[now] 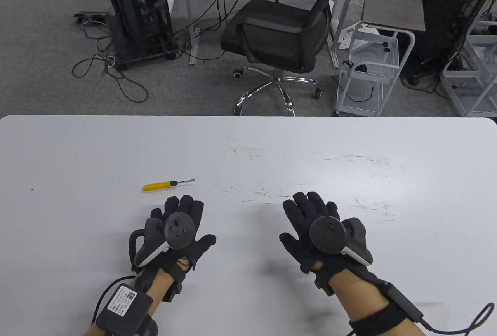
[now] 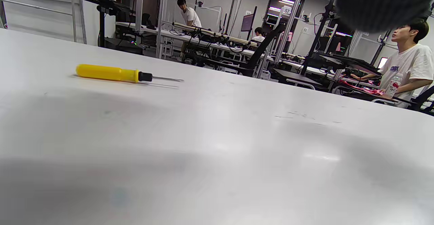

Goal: Separate screwdriver from screwdriver handle

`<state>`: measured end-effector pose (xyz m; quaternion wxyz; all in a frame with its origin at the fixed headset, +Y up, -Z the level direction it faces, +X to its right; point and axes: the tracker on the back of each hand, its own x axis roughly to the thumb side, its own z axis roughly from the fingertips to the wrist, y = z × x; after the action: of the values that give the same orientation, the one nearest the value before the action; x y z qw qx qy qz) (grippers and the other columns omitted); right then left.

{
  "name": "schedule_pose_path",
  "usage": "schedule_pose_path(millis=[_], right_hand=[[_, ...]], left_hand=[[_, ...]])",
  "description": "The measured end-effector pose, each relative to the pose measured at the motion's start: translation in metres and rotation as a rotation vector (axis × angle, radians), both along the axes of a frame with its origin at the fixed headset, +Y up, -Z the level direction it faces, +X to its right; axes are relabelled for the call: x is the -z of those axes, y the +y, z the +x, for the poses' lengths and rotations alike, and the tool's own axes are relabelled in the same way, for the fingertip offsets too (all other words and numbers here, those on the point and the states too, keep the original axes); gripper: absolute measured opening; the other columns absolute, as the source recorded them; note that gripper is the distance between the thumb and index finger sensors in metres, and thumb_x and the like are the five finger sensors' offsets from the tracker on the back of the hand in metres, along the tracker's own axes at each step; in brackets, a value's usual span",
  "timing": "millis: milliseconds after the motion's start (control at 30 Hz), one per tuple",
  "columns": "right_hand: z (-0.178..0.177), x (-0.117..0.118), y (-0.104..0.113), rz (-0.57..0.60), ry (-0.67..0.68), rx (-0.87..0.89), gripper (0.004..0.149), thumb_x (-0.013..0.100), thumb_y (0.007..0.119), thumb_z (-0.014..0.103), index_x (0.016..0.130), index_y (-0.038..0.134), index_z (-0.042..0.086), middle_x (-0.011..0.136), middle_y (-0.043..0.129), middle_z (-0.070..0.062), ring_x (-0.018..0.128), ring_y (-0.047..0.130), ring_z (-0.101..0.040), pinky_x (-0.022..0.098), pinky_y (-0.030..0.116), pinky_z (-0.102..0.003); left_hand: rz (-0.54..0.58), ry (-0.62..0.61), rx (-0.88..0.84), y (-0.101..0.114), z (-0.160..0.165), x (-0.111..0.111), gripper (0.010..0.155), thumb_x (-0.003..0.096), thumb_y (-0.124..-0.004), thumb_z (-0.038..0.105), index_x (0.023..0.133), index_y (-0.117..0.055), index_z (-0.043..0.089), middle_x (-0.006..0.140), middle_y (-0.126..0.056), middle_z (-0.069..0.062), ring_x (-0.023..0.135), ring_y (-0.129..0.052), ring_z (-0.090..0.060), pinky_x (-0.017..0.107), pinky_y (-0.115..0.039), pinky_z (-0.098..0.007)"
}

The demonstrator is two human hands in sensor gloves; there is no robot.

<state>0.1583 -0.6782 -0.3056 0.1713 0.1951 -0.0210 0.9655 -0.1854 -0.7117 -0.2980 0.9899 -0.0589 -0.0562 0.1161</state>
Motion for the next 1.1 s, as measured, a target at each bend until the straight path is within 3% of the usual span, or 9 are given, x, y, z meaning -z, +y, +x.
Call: schedule_pose_path(millis=[367, 633, 800, 1100], right_hand=[[0.0, 0.0, 0.0, -0.007, -0.002, 0.004, 0.077, 0.054, 0.085, 0.055, 0.114, 0.049, 0.023, 0.12, 0.032, 0.0, 0.113, 0.033, -0.046, 0.074, 0.029, -0.073], [0.001, 0.0, 0.0, -0.016, 0.0, 0.008, 0.077, 0.054, 0.085, 0.055, 0.114, 0.049, 0.023, 0.12, 0.032, 0.0, 0.113, 0.033, -0.046, 0.074, 0.029, -0.073], [0.004, 0.002, 0.001, -0.022, -0.009, 0.023, 0.077, 0.054, 0.085, 0.054, 0.114, 0.049, 0.023, 0.12, 0.033, 0.0, 0.113, 0.033, -0.046, 0.074, 0.029, -0.073], [0.005, 0.002, 0.001, -0.036, -0.003, 0.03, 0.076, 0.054, 0.085, 0.053, 0.114, 0.05, 0.023, 0.12, 0.033, 0.0, 0.113, 0.033, -0.046, 0.074, 0.029, -0.073]], left_hand=[[0.001, 0.005, 0.002, 0.001, -0.002, 0.001, 0.088, 0.0401, -0.073, 0.071, 0.112, -0.034, 0.036, 0.118, -0.027, 0.005, 0.116, -0.026, -0.04, 0.079, -0.029, -0.066], [0.012, 0.102, 0.04, 0.002, -0.032, 0.014, 0.075, 0.044, -0.079, 0.057, 0.109, -0.049, 0.034, 0.117, -0.043, 0.003, 0.114, -0.046, -0.039, 0.08, -0.042, -0.063], [-0.047, 0.202, 0.05, -0.003, -0.06, 0.037, 0.068, 0.046, -0.082, 0.044, 0.107, -0.054, 0.032, 0.114, -0.05, 0.002, 0.108, -0.058, -0.037, 0.078, -0.05, -0.059], [-0.06, 0.265, 0.132, -0.025, -0.081, 0.101, 0.066, 0.0455, -0.083, 0.043, 0.105, -0.056, 0.034, 0.112, -0.053, 0.003, 0.106, -0.062, -0.035, 0.079, -0.052, -0.057]])
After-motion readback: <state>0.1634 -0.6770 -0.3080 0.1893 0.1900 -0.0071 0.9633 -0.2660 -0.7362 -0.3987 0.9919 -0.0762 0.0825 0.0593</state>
